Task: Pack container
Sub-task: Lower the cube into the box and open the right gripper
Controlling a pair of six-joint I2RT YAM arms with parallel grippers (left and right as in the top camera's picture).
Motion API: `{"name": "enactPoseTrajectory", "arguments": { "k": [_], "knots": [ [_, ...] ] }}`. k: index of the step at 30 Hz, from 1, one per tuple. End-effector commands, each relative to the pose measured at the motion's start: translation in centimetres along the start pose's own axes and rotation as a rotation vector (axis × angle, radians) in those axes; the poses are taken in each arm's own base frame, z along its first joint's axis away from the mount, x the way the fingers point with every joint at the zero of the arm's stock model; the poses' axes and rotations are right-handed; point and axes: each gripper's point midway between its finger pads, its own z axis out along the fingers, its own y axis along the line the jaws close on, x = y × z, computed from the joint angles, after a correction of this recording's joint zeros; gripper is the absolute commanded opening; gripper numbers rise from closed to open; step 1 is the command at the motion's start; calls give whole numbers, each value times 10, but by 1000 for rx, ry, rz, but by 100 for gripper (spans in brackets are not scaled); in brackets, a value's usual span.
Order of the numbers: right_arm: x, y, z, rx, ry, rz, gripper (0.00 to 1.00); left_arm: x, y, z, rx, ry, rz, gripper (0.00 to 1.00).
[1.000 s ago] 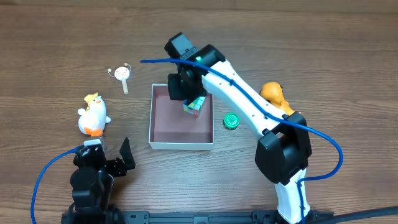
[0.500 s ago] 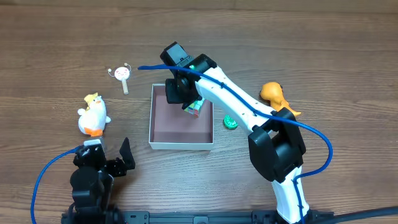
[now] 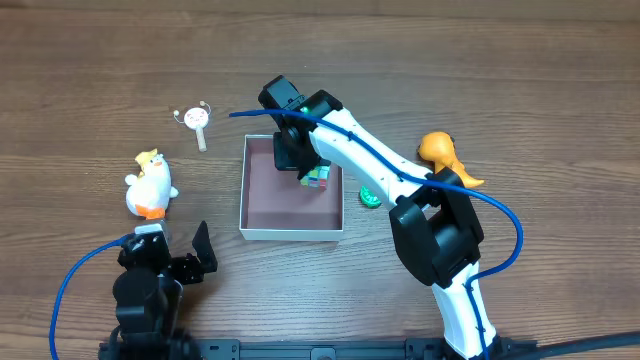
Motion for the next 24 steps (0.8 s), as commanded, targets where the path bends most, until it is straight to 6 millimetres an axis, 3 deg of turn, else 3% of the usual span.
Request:
{"name": "enactPoseTrajectory", "arguments": {
  "k": [1, 5, 16, 20, 24],
  "knots": [
    [-1, -8, 2, 57, -19, 3, 4, 1, 2, 1, -11, 2, 19, 100],
    [2, -18, 1, 106, -12, 0, 4, 1, 2, 1, -11, 2, 19, 100],
    [6, -21, -3, 116, 15, -137, 4, 1, 2, 1, -11, 1, 19, 100],
    [-7, -11, -37, 98, -16, -136, 4, 1, 2, 1, -11, 1, 19, 100],
    [-28, 4, -98, 47, -98, -138, 4, 1, 2, 1, -11, 2, 19, 100]
  ]
}}
